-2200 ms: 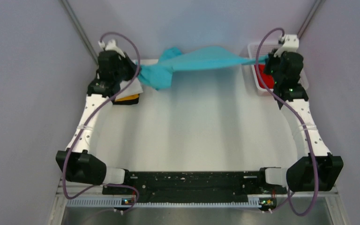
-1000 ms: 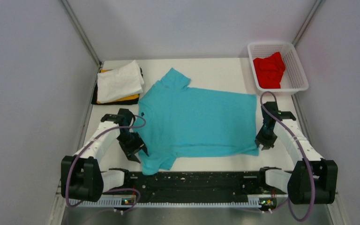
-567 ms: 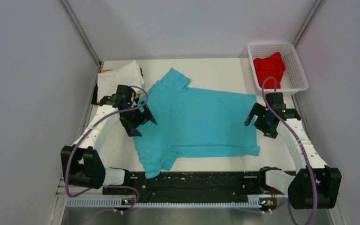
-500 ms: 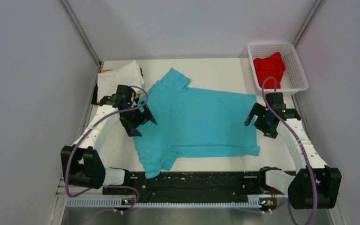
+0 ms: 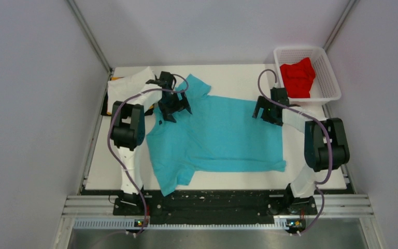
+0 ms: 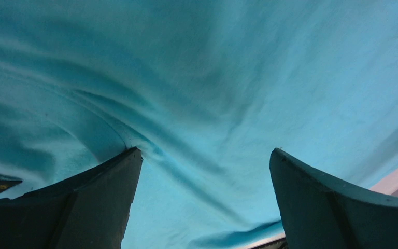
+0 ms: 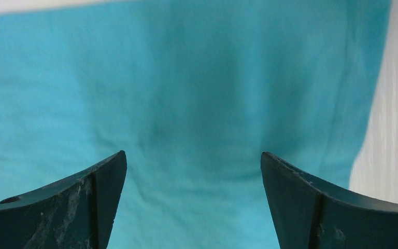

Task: Fold and stack the t-shirts
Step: Flatten out the tshirt

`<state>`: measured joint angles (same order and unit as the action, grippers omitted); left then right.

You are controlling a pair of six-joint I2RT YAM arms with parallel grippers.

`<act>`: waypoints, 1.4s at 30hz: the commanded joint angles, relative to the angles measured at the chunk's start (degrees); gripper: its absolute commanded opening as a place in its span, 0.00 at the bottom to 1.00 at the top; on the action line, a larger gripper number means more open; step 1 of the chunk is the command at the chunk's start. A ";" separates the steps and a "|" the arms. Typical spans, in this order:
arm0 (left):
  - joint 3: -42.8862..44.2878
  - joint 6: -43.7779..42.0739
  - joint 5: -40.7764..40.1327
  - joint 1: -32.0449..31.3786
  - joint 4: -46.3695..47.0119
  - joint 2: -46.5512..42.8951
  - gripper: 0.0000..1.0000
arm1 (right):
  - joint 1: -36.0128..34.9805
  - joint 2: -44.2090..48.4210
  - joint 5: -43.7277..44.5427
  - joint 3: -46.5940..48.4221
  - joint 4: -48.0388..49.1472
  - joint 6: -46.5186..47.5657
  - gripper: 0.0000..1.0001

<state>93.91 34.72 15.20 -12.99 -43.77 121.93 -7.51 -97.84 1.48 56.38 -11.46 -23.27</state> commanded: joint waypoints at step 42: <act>-49.70 5.71 -4.14 2.18 1.32 -53.45 0.81 | -1.44 27.43 12.44 -12.88 -18.02 -9.58 0.87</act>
<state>50.81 37.32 8.38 -10.87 -44.12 71.79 -9.65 -69.97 12.16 44.62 -29.17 -28.51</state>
